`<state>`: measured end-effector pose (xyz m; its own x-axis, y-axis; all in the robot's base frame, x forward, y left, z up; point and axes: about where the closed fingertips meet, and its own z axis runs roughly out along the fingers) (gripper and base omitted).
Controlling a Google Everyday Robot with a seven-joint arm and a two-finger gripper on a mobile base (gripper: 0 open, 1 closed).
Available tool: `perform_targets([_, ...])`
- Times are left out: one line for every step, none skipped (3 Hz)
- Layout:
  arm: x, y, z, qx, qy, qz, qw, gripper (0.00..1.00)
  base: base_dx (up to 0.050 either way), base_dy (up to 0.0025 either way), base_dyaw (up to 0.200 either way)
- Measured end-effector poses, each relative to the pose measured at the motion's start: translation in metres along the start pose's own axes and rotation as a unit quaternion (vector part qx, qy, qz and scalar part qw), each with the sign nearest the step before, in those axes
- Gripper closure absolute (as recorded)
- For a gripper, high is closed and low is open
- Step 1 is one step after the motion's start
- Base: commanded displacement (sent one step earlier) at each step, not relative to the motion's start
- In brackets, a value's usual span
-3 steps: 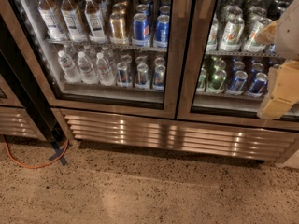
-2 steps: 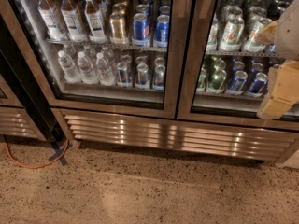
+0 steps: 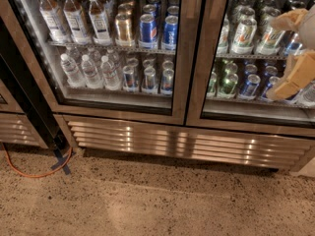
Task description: Open right fridge door
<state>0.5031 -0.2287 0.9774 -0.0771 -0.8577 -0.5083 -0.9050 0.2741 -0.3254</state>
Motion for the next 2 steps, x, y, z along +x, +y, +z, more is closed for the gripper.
perform_targets([-0.013,-0.033,0.013,0.001,-0.132,-0.016,0.9912,0.0,0.0,0.0,0.0])
perform_targets([-0.043,-0.058,0.015,-0.008,-0.237,-0.019,0.9714,0.0,0.0,0.0,0.0])
